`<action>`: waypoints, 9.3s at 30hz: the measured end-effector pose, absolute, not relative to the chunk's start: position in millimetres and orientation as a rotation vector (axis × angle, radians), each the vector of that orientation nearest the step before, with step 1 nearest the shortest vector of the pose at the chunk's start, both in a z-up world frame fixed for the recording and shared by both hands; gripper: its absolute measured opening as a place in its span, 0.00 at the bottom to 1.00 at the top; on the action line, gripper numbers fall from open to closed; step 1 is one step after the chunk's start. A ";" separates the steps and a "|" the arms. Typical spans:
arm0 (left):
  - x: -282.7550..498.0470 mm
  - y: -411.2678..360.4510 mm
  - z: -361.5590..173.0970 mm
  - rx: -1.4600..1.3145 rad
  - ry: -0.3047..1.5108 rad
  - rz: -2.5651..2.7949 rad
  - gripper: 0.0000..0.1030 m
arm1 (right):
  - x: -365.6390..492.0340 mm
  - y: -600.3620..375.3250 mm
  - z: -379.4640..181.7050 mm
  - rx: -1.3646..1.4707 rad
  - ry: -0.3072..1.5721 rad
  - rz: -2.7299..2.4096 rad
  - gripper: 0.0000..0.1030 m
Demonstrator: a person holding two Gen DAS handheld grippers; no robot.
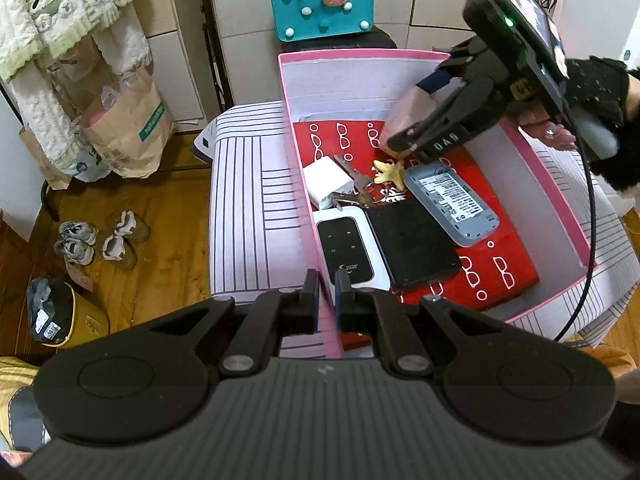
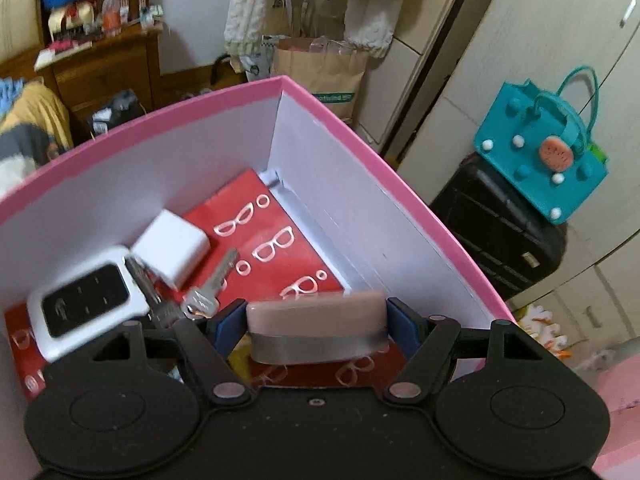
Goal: Organize rigid objects
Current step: 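Carry the pink speaker into the pink box with the right gripper, then move the right gripper to the AA battery and grasp it, then carry the battery into the pink box and open the right gripper, then move the right gripper to the silver keyring and grasp it, then carry the keyring into the pink box and release it with the right gripper, then move the right gripper to the purple starfish and grasp it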
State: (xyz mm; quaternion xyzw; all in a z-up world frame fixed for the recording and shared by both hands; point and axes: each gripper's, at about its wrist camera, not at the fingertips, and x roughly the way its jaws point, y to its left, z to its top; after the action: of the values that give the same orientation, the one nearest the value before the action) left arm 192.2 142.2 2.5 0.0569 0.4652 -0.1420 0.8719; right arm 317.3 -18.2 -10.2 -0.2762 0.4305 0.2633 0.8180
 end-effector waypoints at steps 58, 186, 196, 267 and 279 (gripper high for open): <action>189.2 127.4 10.7 0.130 0.972 -0.177 0.05 | 111.2 -198.0 -62.0 -0.126 0.776 0.425 0.46; 192.2 133.3 4.4 0.060 0.952 -0.197 0.06 | 144.8 -168.6 -16.6 -0.070 0.598 0.526 0.28; 193.1 131.8 3.4 0.057 0.954 -0.201 0.06 | 139.7 -169.0 30.9 -0.044 0.497 0.546 0.28; 194.8 137.7 5.5 0.030 0.960 -0.197 0.05 | 186.1 -252.6 -63.3 0.072 0.837 0.287 0.44; 193.5 134.0 4.7 0.041 0.960 -0.196 0.05 | 199.1 -238.0 -75.6 -0.023 0.782 0.234 0.53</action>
State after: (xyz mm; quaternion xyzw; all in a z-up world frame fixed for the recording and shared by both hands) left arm 193.5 134.0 4.7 0.0196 0.4609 -0.0942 0.8822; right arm 199.1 -238.0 -75.6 -0.0110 0.3801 0.1137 0.9179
